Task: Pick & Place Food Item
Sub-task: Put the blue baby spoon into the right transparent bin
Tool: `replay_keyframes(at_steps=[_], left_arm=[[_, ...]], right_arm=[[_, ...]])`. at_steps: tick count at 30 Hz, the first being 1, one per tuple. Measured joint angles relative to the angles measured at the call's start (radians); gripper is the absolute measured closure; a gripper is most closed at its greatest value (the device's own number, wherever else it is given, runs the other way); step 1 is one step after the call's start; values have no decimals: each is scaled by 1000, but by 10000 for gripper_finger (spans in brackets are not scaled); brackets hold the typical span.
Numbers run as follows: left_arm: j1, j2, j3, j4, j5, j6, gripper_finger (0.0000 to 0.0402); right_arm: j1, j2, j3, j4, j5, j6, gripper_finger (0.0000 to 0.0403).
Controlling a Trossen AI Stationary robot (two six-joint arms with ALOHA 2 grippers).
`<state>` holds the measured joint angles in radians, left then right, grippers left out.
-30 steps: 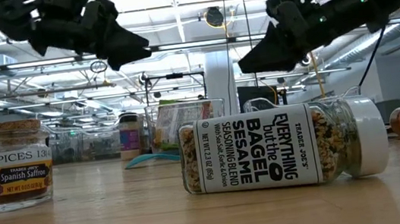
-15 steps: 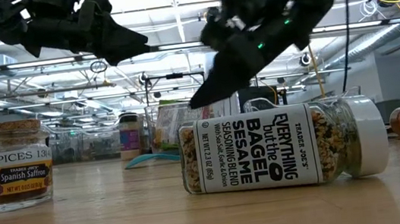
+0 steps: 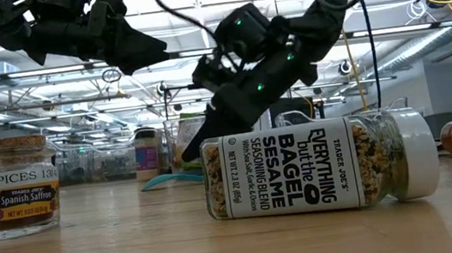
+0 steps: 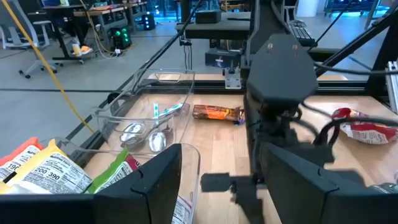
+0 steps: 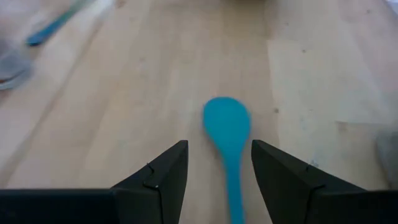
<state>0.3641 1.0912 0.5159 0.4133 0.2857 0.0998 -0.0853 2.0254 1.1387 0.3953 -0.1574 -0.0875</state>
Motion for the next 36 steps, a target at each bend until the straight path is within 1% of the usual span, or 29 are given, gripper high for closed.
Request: replay_keyframes(at_steps=[3,5,8,12,14,26,32,33,36], left_arm=[[0,0,0,0,0,1,176],[0,0,0,0,0,15,176],[0,0,0,0,0,28,176],[1,0,0,0,0,38,176],[1,0,0,1,0,48,176],[1,0,0,1,0,54,176],[1,0,0,1,0,54,176],[1,0,0,1,0,54,176],[1,0,0,1,0,53,176]], right_arm=[[-1,13,-1,-11,29,8,234],[-2,32,1,10,30,19,234],[-6,37,-1,-5,32,42,234],[-5,34,0,-14,98,48,235],[-7,36,-1,-23,100,46,240],[-10,34,0,-80,101,45,326],[-11,33,0,-100,103,41,383],[-11,33,0,-97,102,41,388],[-5,27,0,-88,101,38,387]])
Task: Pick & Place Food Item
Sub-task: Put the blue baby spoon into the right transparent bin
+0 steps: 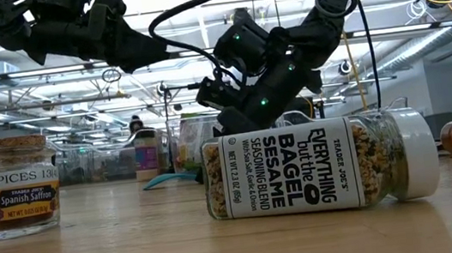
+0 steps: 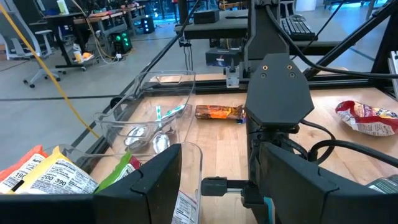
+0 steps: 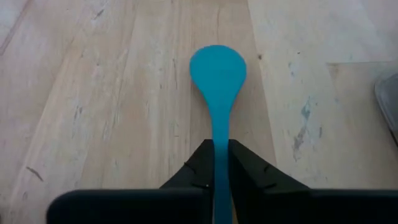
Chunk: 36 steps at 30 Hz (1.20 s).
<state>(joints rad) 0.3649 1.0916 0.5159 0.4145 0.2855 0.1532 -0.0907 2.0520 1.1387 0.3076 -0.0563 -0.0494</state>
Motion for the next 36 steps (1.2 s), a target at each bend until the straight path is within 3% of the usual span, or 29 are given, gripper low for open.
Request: replay_keyframes(at_steps=[6,14,23,36], left_arm=[[0,0,0,0,0,-10,176],[0,0,0,3,0,-3,176],[0,0,0,-10,0,-5,176],[0,0,0,-57,1,-27,176]], right_arm=[[25,-69,-2,-16,4,-20,389],[53,-302,-2,-190,14,-91,389],[18,-563,-1,-481,265,-176,389],[-161,-831,-1,-871,422,-110,389]])
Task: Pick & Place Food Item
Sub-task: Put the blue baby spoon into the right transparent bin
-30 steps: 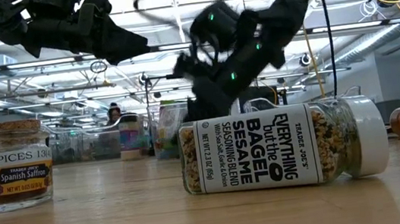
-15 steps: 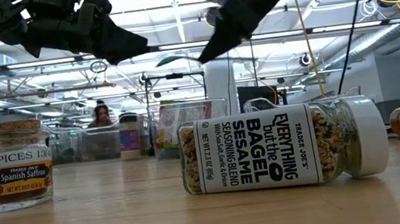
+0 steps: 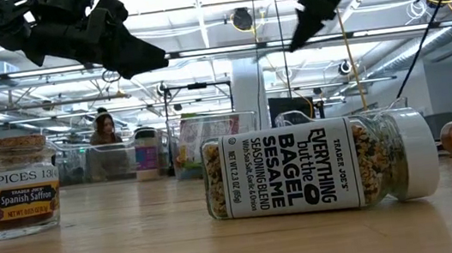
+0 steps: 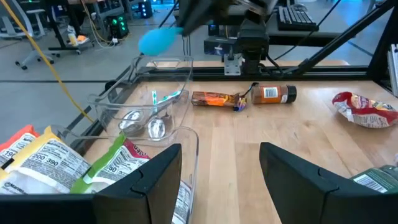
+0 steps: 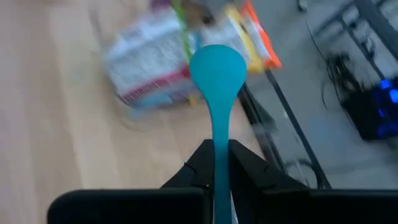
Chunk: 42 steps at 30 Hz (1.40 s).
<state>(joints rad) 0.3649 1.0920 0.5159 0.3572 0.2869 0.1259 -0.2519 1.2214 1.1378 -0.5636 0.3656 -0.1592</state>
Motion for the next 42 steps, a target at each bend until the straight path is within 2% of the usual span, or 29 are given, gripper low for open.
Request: replay_keyframes(at_steps=[3,7,15,22,30,36,42], left_arm=[[0,0,0,-4,0,-5,176],[-7,0,0,-8,3,-7,176],[-38,0,0,-25,3,-3,176],[-54,0,0,-25,3,0,176],[-65,0,0,-18,3,0,176],[-66,0,0,-14,3,0,176],[-66,0,0,-17,3,-3,176]], right_arm=[[-65,-26,-4,-65,0,8,389],[-137,-58,-73,-55,-18,-34,389],[-267,-91,-281,141,-40,-42,389],[-391,-68,-430,398,-189,-32,389],[-475,6,-459,477,-240,-10,388],[-489,97,-459,585,-264,-7,388],[-489,182,-459,619,-267,-5,388]])
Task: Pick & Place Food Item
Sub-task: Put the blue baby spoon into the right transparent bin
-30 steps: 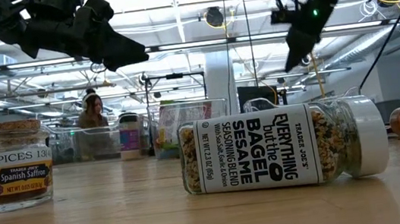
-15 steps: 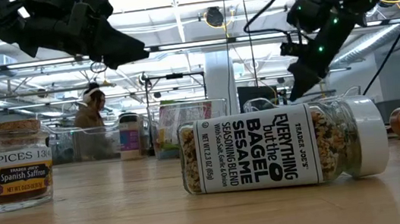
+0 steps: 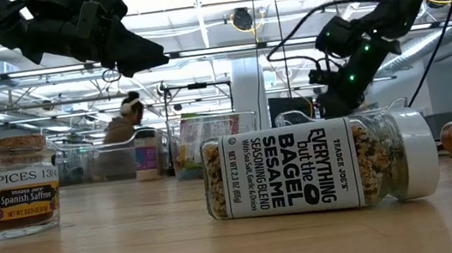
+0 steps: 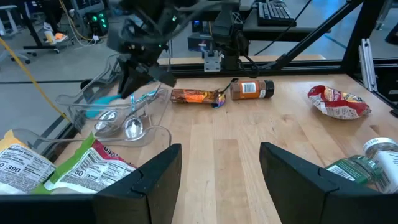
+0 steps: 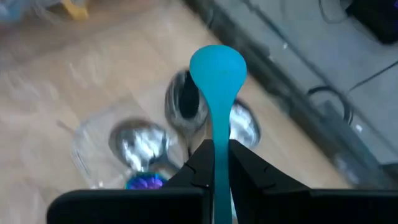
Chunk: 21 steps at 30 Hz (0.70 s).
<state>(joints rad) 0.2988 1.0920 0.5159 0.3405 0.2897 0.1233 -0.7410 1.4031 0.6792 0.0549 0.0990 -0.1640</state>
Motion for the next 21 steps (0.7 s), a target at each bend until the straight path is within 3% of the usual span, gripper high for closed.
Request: replay_keyframes(at_steps=[9,21], left_arm=[[-1,0,0,-2,0,0,176],[-1,0,0,-12,0,1,176]], right_arm=[[0,96,0,46,-9,24,388],[-5,96,1,46,-24,22,380]])
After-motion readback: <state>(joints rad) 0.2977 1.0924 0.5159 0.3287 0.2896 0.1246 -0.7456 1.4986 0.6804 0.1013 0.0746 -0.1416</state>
